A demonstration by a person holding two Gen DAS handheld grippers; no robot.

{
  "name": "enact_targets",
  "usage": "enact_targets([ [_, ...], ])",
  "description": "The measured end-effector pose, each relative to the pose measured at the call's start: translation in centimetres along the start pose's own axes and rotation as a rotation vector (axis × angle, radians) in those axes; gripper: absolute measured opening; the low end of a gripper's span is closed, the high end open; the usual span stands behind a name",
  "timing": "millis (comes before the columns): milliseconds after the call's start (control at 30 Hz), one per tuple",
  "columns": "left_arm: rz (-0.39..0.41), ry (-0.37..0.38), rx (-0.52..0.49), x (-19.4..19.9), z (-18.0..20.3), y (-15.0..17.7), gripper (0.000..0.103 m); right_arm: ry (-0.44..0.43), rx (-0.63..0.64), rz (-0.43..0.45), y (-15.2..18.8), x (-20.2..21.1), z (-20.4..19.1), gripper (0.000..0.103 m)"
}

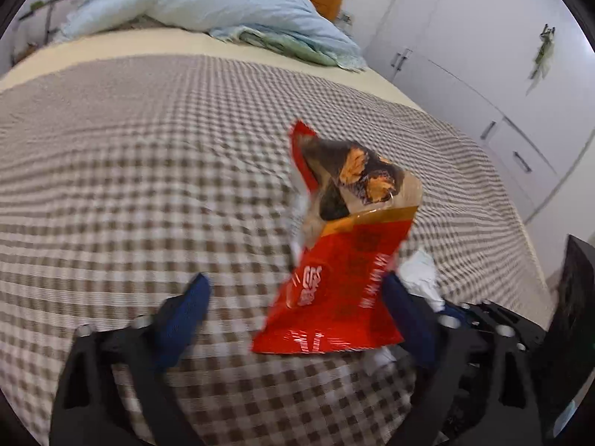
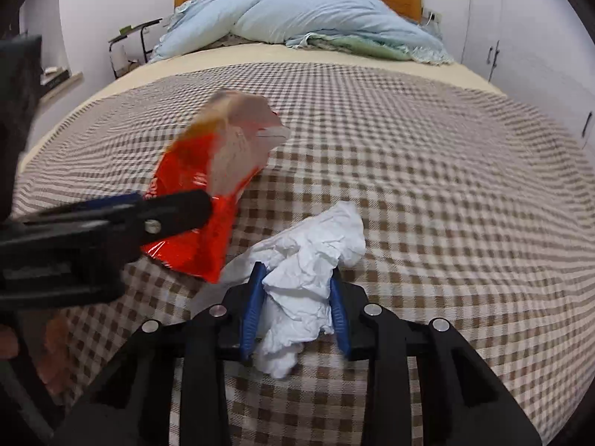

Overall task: Collect trash
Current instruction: 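Grasp the red wrapper with the left tool while the right grasps the tissue, then carry the red wrapper and tissue off the bed down into the trash bag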

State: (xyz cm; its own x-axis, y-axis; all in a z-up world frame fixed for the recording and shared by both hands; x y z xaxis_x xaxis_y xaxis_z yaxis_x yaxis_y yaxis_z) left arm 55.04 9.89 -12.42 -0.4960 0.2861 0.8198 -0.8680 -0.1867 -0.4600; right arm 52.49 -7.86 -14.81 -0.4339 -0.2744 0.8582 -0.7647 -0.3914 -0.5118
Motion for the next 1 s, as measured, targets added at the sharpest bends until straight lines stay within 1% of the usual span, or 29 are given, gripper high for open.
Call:
enact_targets([
  [33, -0.014, 0.011, 0.001, -0.3, 0.1, 0.1, 0.062, -0.013, -0.003, -0.002, 0.1, 0.1, 0.0, 0.024],
  [67, -0.028, 0.018, 0.000, -0.6, 0.2, 0.3, 0.042, -0.023, -0.004, -0.002, 0.2, 0.1, -0.1, 0.015],
  [133, -0.049, 0.020, -0.005, -1.0, 0.3, 0.7, 0.030, -0.036, 0.002, -0.002, 0.3, 0.2, -0.4, 0.012],
  [233, -0.038, 0.019, -0.020, -0.8, 0.5, 1.3, 0.023, -0.040, -0.010, 0.006, 0.5, 0.5, -0.4, 0.009],
  [367, 0.013, -0.002, -0.025, 1.2, -0.3, 2.8, 0.021, -0.033, -0.050, 0.053, 0.7, 1.5, 0.5, 0.008],
  [700, 0.158, -0.090, -0.016, 5.7, -2.0, 1.9, 0.020, -0.002, -0.037, 0.114, 0.7, 2.7, 0.3, 0.008],
  [767, 0.175, -0.117, -0.017, 6.5, -2.2, 1.9, 0.020, 0.003, -0.039, 0.124, 0.6, 2.9, 0.5, 0.008],
  [900, 0.185, -0.141, -0.010, 7.8, -2.0, 2.7, 0.020, 0.030, -0.031, 0.165, 0.4, 3.9, 0.6, 0.008],
  [1000, 0.195, -0.159, -0.026, 9.1, -1.2, 3.4, 0.020, 0.051, -0.007, 0.186, 0.9, 5.2, 0.2, 0.008],
])
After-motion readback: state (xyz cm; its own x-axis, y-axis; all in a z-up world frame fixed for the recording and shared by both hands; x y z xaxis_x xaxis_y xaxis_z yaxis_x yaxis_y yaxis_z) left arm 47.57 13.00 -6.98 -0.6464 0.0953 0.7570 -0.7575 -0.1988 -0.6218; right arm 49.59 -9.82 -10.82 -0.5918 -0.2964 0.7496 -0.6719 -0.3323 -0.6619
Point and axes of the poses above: each gripper's, at about its wrist camera, not at the fingertips, and x roughly against the way its jaws point, z to its right, y to its underside, the point moved 10 cm from there along -x, roughly the way its jaws point, and after that the axes turned 10 degrees about -z, right-handed, at the moved point
